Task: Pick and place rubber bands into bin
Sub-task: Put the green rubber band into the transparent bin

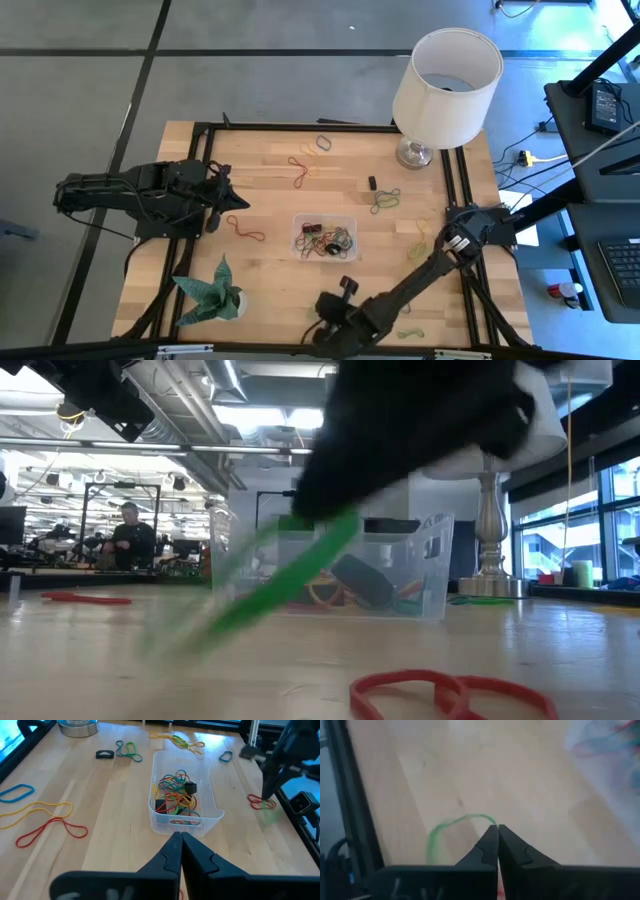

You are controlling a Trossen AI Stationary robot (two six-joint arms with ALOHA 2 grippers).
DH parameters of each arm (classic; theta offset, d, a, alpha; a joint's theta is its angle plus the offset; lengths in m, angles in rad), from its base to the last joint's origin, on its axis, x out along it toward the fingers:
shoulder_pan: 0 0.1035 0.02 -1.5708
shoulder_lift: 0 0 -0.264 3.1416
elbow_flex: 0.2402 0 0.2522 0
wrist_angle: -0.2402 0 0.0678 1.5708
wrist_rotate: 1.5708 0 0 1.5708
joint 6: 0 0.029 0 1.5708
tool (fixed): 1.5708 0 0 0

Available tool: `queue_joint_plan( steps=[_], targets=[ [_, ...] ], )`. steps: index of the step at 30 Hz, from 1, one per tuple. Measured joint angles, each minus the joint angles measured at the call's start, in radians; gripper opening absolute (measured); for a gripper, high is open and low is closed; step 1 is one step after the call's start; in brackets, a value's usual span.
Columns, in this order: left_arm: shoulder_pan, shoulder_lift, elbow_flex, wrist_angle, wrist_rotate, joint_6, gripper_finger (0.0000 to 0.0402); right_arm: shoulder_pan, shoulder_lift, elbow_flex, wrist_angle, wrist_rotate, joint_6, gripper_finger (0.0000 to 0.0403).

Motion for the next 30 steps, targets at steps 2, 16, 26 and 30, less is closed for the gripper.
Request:
queue_joint_plan(
  steps=[2,16,26,30],
  targets=[
    [0.0,0.0,0.0,0.0,0.0,0.0,0.0005,-0.001,0.0,0.063,-0.092,0.01,0.006,0.0002],
    [0.0,0.0,0.0,0.0,0.0,0.001,0.0005,-0.108,-0.005,0.352,-0.52,0.196,0.002,0.0001],
    [0.0,0.0,0.0,0.0,0.0,0.001,0.0006,-0.314,-0.005,0.279,-0.489,0.015,-0.051,0.0],
    [0.0,0.0,0.0,0.0,0.0,0.001,0.0003,-0.365,-0.005,0.23,-0.419,-0.04,-0.07,0.0]
  ],
)
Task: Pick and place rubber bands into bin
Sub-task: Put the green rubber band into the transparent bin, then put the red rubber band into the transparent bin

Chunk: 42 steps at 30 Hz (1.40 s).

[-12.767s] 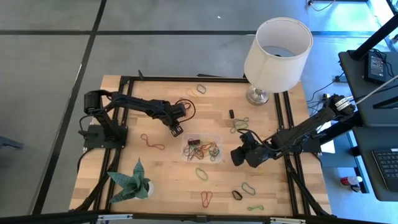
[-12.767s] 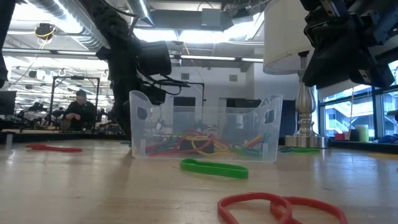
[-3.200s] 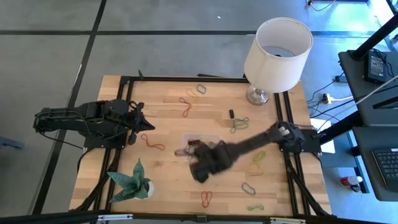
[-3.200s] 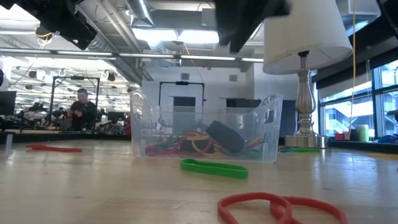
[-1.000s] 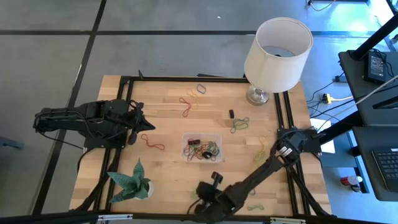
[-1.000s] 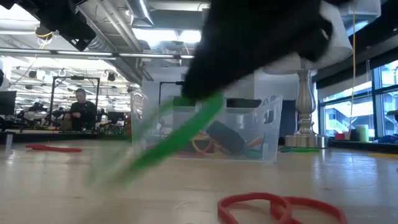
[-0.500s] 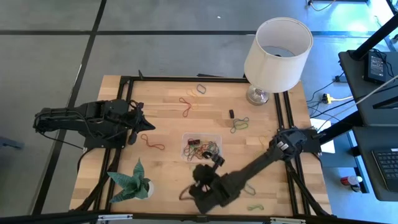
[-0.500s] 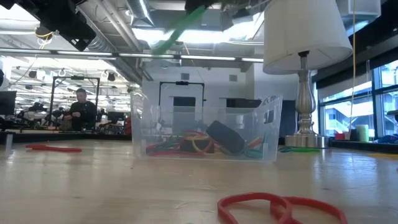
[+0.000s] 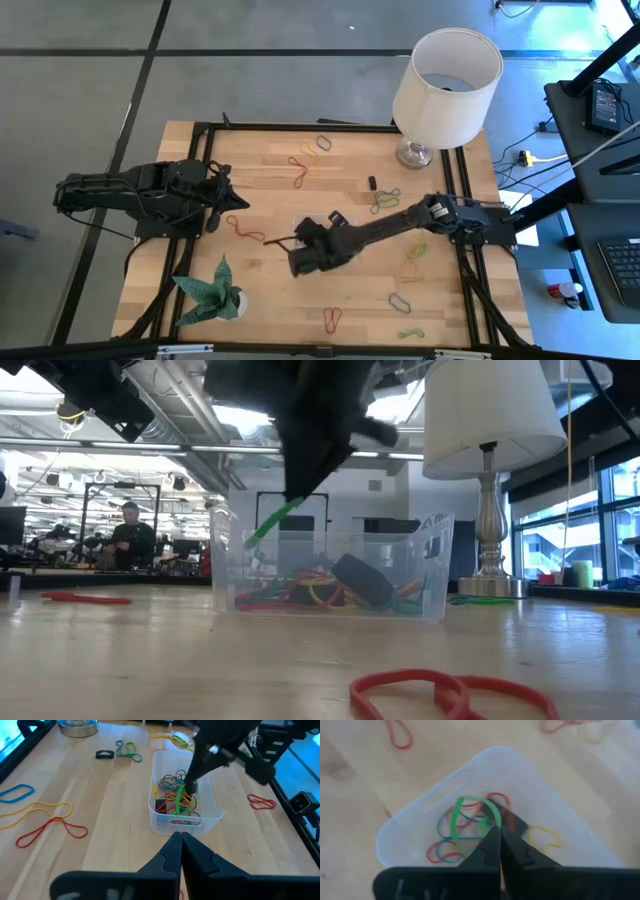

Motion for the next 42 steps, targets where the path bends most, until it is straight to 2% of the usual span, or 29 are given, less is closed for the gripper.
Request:
queue_joint_plan(
  steps=[5,10,20,23,27,32,36,42],
  targets=[
    [0.0,0.0,0.0,0.0,0.0,0.0,0.0004,-0.032,0.0,-0.058,0.143,-0.127,-0.076,0.0005],
    [0.0,0.0,0.0,0.0,0.0,0.0,0.0007,-0.036,-0.001,-0.073,0.182,-0.141,-0.08,0.0035],
    [0.0,0.0,0.0,0.0,0.0,0.0,0.0002,-0.036,-0.007,-0.073,0.179,-0.167,-0.083,0.0131],
    [0.0,0.0,0.0,0.0,0.0,0.0,0.0005,-0.036,-0.032,-0.072,0.165,-0.163,-0.068,0.0142],
    [0.0,0.0,0.0,0.003,0.0,0.0,0.0005,-0.03,-0.07,-0.072,0.129,-0.152,-0.066,0.0123],
    [0.0,0.004,0.0,0.018,0.0,0.0,0.0008,-0.012,-0.158,-0.147,0.112,-0.165,-0.116,0.0062],
    [0.0,0.018,0.0,0.067,-0.001,0.0,0.0008,-0.007,-0.284,-0.347,0.185,-0.185,-0.115,0.0008],
    [0.0,0.067,0.0,0.109,-0.053,0.035,0.002,-0.007,-0.58,-0.777,0.55,-0.201,-0.161,0.0008]
  ],
)
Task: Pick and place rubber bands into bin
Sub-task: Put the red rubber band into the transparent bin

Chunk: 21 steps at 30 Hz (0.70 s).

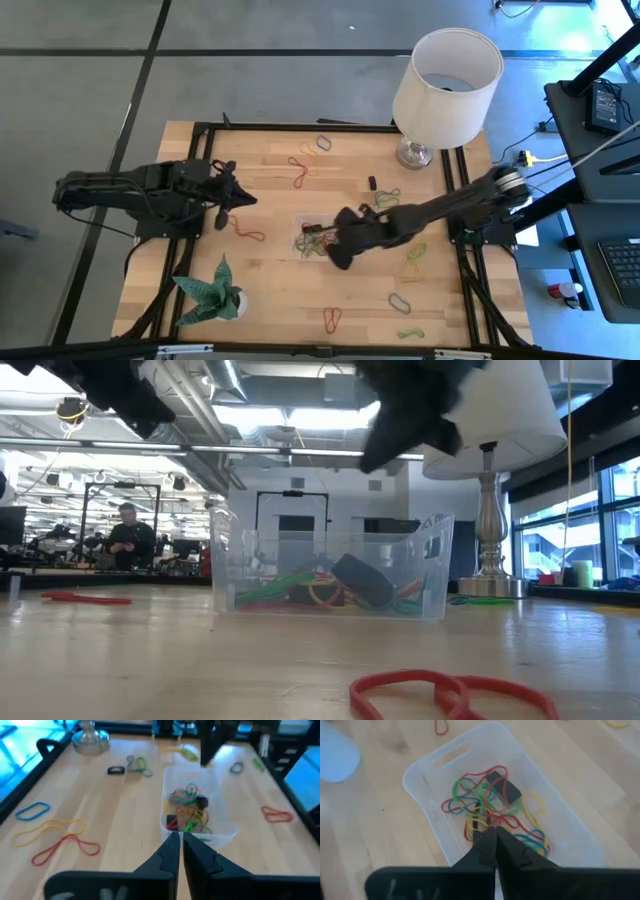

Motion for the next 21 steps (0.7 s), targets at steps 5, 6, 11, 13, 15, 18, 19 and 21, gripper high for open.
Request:
queue_joint_plan(
  steps=[5,6,11,13,15,18,19,21],
  targets=[
    [0.0,0.095,0.0,-0.001,-0.033,0.014,0.0061,0.0,-0.282,-0.34,0.202,-0.001,-0.005,0.0007],
    [0.0,0.119,0.0,-0.002,-0.041,0.009,0.0071,0.0,-0.336,-0.398,0.224,-0.002,-0.006,0.0009],
    [0.0,0.252,0.0,-0.003,-0.095,-0.041,0.0122,0.0,-0.628,-0.647,0.291,-0.05,-0.048,0.0004],
    [0.0,0.305,0.0,-0.003,-0.105,-0.065,0.0135,0.0,-0.738,-0.729,0.286,-0.052,-0.058,0.0003],
    [-0.001,0.357,0.0,-0.003,-0.1,-0.093,0.0142,-0.001,-0.848,-0.802,0.288,-0.052,-0.059,0.0005],
    [-0.009,0.434,0.001,-0.02,-0.076,-0.142,0.0144,-0.005,-0.989,-0.893,0.288,-0.051,-0.058,0.001],
    [-0.015,0.461,0.001,-0.034,-0.069,-0.15,0.0144,-0.005,-1.034,-0.919,0.287,-0.052,-0.058,0.001],
    [-0.033,0.513,0.001,-0.069,-0.044,-0.152,0.0142,-0.005,-1.109,-0.961,0.287,-0.052,-0.06,0.0011]
  ],
)
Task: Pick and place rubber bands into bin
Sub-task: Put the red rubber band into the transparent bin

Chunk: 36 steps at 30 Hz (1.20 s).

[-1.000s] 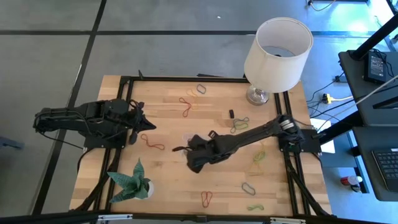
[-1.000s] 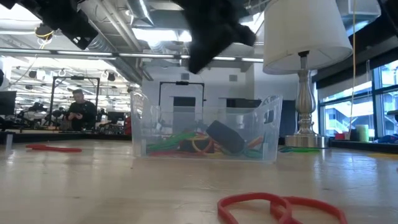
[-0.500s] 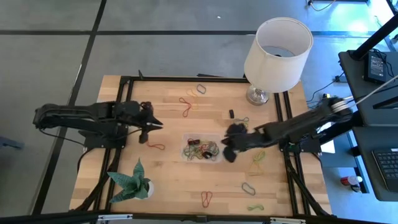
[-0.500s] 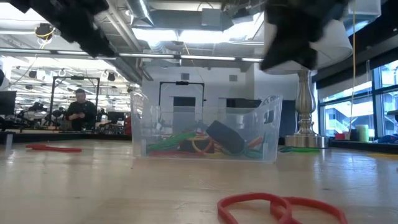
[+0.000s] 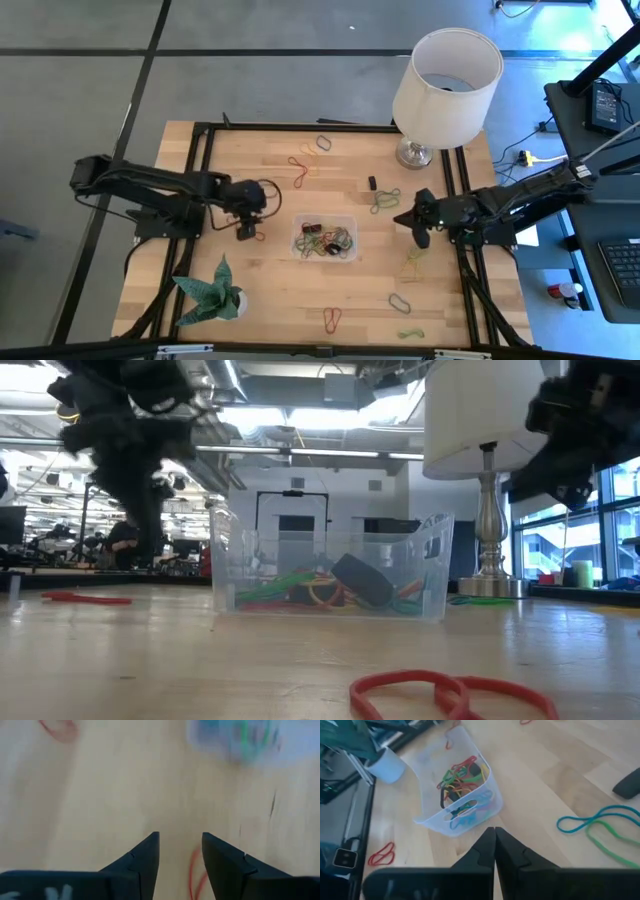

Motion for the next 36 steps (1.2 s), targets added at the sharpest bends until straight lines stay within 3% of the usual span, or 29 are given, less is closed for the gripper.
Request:
queue_joint_plan(
  steps=[11,19,22,28,36],
  targets=[
    [-0.149,0.234,0.0,-0.092,0.06,-0.042,0.0139,0.0,-0.215,-0.103,-0.006,0.0,-0.024,0.0011],
    [-0.233,0.35,0.011,-0.101,-0.051,-0.061,0.0134,0.0,-0.227,-0.104,-0.009,0.0,-0.058,0.0012],
    [-0.247,0.366,0.014,-0.104,-0.064,-0.075,0.0109,0.0,-0.227,-0.104,-0.009,0.0,-0.072,0.0012],
    [-0.254,0.367,0.04,-0.147,-0.11,-0.09,0.0011,0.0,-0.227,-0.104,-0.01,0.0,-0.076,0.0012],
    [-0.211,0.367,0.226,-0.274,-0.161,-0.068,0.0003,0.0,-0.227,-0.104,-0.015,0.001,-0.103,0.0012]
  ],
)
